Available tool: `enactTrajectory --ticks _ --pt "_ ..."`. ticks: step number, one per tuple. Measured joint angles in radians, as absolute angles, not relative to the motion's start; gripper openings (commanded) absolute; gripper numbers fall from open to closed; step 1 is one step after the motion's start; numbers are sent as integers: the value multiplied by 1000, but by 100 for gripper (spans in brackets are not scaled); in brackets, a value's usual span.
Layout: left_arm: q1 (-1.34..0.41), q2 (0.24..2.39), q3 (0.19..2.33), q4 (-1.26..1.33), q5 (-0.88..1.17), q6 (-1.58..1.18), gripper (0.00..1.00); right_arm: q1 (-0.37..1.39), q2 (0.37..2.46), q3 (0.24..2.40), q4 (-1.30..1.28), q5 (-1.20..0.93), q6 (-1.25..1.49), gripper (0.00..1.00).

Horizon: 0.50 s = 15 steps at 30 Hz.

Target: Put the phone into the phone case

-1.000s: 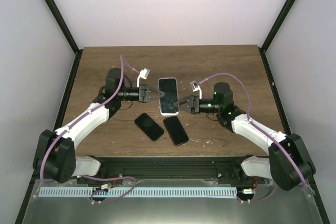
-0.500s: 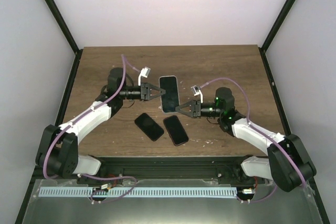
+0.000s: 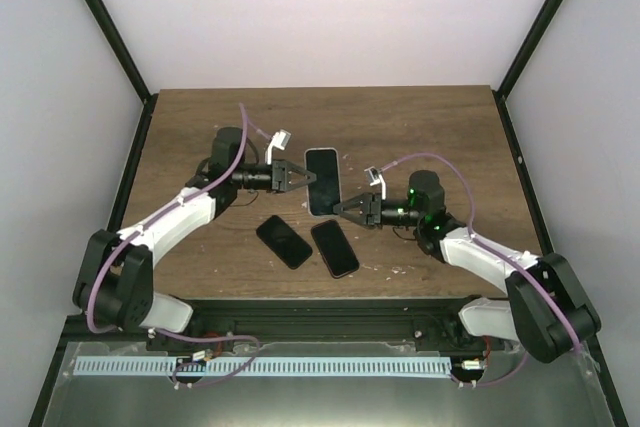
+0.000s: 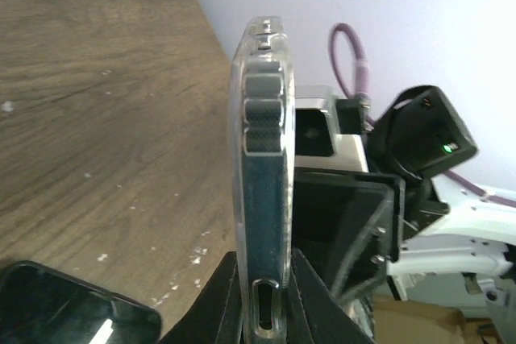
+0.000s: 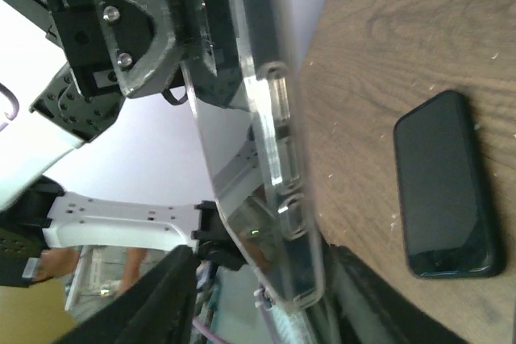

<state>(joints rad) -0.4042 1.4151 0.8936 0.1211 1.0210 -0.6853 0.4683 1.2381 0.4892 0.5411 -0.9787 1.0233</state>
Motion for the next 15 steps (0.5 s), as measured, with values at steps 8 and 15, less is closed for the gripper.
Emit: enactTrajectory --ticks 8,15 --pt "-309 1562 891 94 951 -660 0 468 1148 500 332 -845 886 100" --pt "-245 1756 916 118 908 -683 2 468 1088 596 131 -728 758 100"
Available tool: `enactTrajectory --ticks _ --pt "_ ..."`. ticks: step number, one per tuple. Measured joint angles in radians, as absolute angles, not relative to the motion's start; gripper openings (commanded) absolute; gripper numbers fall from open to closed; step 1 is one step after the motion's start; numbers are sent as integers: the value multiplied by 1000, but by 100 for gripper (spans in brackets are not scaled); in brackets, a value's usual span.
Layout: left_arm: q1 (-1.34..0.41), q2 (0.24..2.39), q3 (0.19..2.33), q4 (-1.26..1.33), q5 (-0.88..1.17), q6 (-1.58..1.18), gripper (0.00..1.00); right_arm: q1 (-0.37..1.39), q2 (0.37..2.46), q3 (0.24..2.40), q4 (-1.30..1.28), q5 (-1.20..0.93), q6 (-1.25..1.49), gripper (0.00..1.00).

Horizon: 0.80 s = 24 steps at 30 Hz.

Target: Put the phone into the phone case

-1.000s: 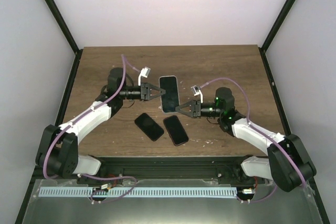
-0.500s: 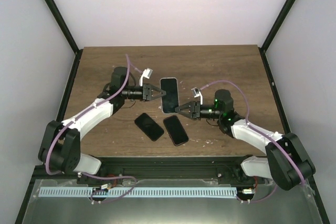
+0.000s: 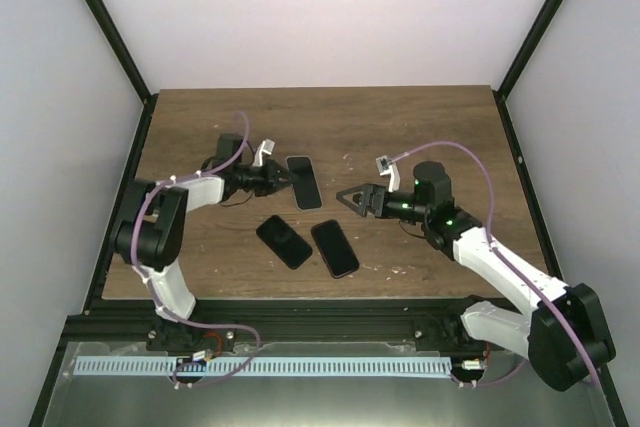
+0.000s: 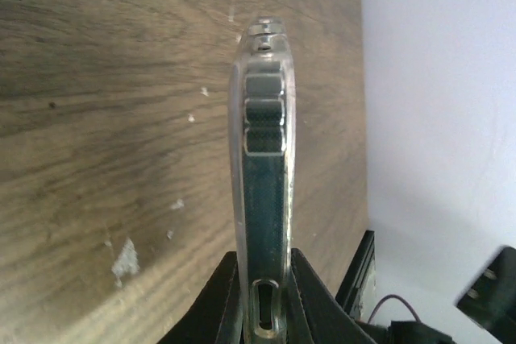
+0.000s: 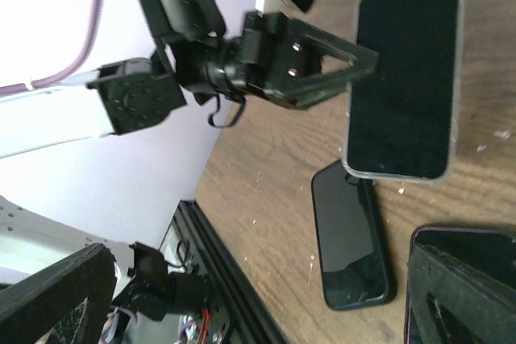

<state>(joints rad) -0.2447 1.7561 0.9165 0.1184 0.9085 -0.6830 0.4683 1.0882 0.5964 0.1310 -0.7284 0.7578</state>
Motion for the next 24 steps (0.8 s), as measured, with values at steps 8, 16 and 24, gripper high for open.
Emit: enactTrajectory --ticks 8,16,24 --pt "-247 1987 1001 256 900 -798 5 468 1068 644 23 -635 692 100" --pt "-247 2043 1016 303 899 -838 19 468 1071 660 -39 -593 672 100" --pt "-247 2043 1025 256 876 -801 40 468 1094 686 -61 -574 670 100"
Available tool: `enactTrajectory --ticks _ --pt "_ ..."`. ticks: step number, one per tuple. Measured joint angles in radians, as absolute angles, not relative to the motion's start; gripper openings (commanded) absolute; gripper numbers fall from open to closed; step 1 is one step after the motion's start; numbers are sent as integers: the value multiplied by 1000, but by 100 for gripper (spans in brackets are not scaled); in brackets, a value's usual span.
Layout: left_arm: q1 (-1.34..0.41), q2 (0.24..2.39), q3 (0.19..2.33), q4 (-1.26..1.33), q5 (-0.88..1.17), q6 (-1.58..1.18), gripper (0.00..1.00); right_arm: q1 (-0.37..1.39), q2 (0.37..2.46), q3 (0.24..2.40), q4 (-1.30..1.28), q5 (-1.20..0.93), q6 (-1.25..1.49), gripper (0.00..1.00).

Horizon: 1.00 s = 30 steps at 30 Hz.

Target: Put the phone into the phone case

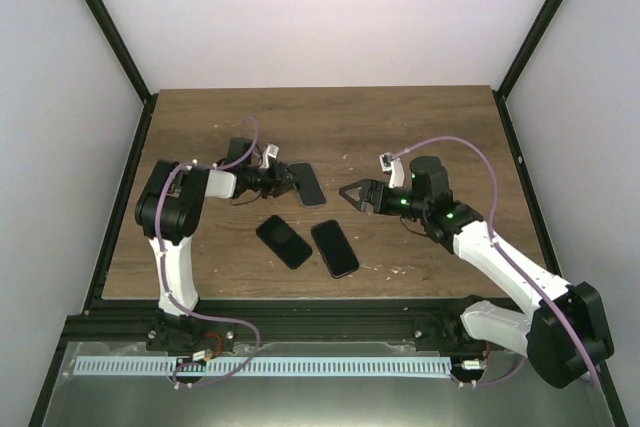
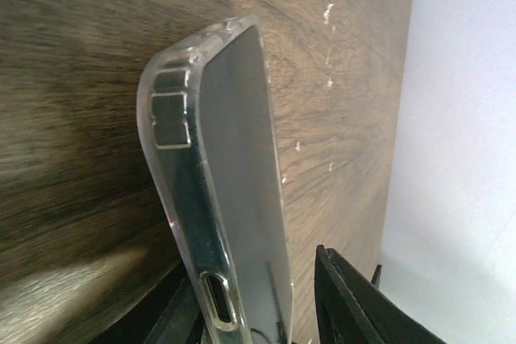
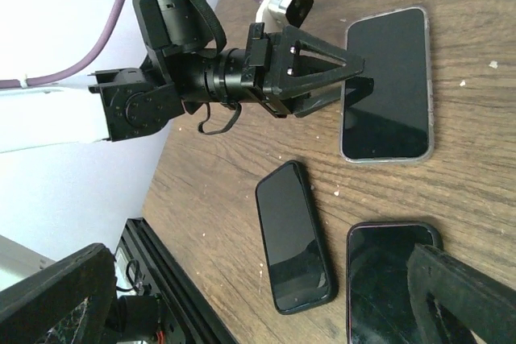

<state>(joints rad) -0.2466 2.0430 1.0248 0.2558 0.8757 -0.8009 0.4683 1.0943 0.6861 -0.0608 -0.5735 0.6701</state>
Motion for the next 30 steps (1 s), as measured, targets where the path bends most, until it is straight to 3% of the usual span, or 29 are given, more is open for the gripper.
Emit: enactTrajectory --ticks 6,12,30 --pt "-247 2025 1018 194 837 -768 60 468 1104 718 -121 -543 661 100" --pt "-247 1874 1011 62 749 -709 99 468 1070 759 -196 -447 635 100" --pt "-245 1261 1027 -379 546 -488 100 468 918 895 -407 -126 636 100"
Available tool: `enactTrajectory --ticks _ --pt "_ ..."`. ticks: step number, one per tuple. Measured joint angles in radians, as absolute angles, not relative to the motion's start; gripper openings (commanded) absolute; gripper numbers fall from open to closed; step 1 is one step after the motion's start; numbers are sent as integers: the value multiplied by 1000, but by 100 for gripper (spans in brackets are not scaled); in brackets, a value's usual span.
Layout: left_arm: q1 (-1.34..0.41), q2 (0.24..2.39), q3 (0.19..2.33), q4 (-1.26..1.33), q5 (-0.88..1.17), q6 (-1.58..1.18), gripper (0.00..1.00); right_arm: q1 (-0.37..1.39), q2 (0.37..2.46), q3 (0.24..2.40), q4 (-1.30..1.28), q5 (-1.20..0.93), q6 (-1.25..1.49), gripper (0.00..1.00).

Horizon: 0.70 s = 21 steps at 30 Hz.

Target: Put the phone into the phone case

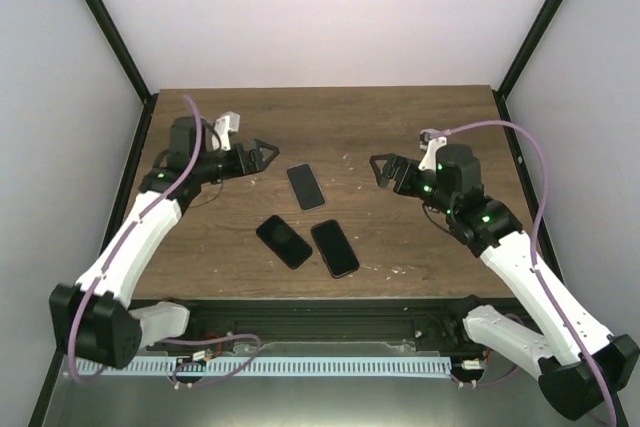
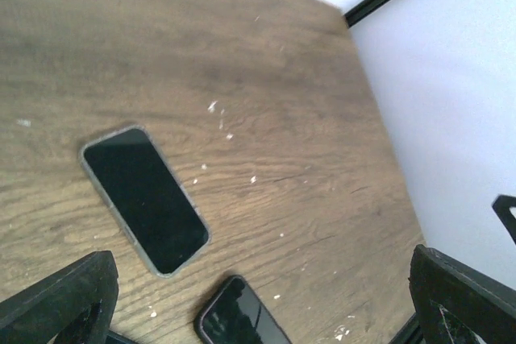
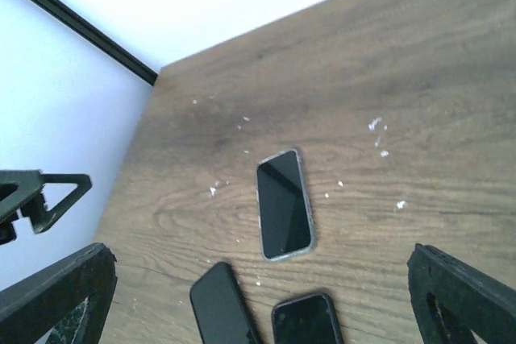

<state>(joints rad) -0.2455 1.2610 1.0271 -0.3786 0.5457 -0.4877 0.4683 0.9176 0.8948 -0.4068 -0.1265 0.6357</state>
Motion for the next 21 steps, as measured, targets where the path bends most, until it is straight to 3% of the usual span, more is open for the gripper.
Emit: enactTrajectory --ticks 11,21 --pt "-245 991 1094 -467 610 -447 100 468 912 1141 -501 -125 576 100" --pt "-245 847 1067 -459 603 -447 100 468 849 1134 -523 -128 585 100"
